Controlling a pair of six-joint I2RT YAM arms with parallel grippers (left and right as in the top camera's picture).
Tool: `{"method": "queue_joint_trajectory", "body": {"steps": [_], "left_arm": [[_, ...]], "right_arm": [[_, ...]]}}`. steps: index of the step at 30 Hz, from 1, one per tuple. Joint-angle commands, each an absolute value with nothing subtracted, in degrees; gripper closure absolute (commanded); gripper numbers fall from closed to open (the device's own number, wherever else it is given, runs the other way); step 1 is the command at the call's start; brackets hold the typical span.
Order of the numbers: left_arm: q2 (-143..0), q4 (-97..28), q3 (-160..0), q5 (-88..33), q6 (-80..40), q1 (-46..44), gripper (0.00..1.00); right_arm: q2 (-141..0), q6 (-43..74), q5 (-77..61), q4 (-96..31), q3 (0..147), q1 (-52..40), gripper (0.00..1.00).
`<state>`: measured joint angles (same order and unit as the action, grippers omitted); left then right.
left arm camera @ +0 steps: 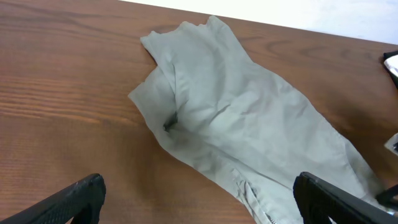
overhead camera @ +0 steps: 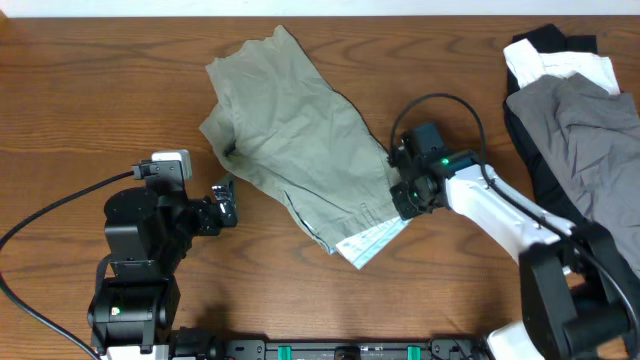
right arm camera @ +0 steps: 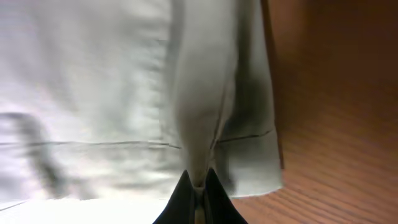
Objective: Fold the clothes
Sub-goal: 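Drag the shorts waistband right toward the clothes pile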
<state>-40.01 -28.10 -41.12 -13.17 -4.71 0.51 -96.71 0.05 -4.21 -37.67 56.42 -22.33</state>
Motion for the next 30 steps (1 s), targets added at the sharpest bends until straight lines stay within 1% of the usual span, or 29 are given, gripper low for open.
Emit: {"method": "queue_joint_trajectory", "body": {"steps": [1, 2, 5, 8, 11, 13, 14, 15, 16, 17, 19, 21, 25, 30], "left_arm": [[-40.0, -28.0, -42.4, -13.5, -5.3, 0.5, 0.02], [-40.0, -28.0, -42.4, -13.5, -5.3, 0.5, 0.02], [-40.0, -28.0, -42.4, -13.5, -5.3, 0.5, 0.02], [-40.0, -28.0, -42.4, -13.5, -5.3, 0.5, 0.02], [-40.0, -28.0, -42.4, -13.5, -5.3, 0.5, 0.02], [-40.0, -28.0, -42.4, -13.5, -5.3, 0.5, 0.02], [-40.0, -28.0, -42.4, -13.5, -5.3, 0.5, 0.02], [-40.0, -28.0, -42.4, -13.5, -5.3, 0.5, 0.02], [-40.0, -28.0, -42.4, -13.5, -5.3, 0.5, 0.02], [-40.0, -28.1, -42.4, -13.5, -5.3, 0.5, 0.02], [-40.0, -28.1, -42.4, -13.5, -5.3, 0.5, 0.02], [-40.0, -28.0, -42.4, -13.5, -5.3, 0.5, 0.02], [-40.0, -28.0, -42.4, -13.5, -5.3, 0.5, 0.02], [-40.0, -28.0, -42.4, -13.5, -5.3, 0.5, 0.02]], "right_arm": [[-88.9, -4.5, -5.1, -37.0, 63.8, -25.8, 0.99], [-87.5, -4.5, -2.6, -36.6, 65.3, -26.4, 0.99], [-84.2, -0.6, 10.3, -34.0, 69.2, -26.8, 0.99], [-83.6, 1.5, 21.7, -31.7, 71.8, -24.2, 0.99], [-84.1, 7.1, 29.4, -28.1, 72.0, -18.1, 0.99], [-85.4, 13.6, 31.5, -26.9, 72.0, -12.1, 0.99], [-86.3, 16.0, 31.2, -26.4, 72.0, -9.3, 0.94], [-87.3, 17.6, 30.1, -26.1, 72.0, -6.7, 0.85], [-88.6, 18.2, 28.1, -26.0, 72.0, -3.9, 0.81], [-90.0, 18.2, 25.6, -26.0, 72.0, -1.5, 0.78], [-92.3, 18.2, 21.1, -27.1, 72.0, 1.8, 0.77], [-94.1, 18.2, 17.4, -29.2, 72.0, 4.0, 0.71], [-95.5, 17.7, 14.0, -32.5, 72.0, 4.6, 0.71], [-95.6, 11.5, 6.9, -38.0, 72.0, 3.2, 0.69]]}}
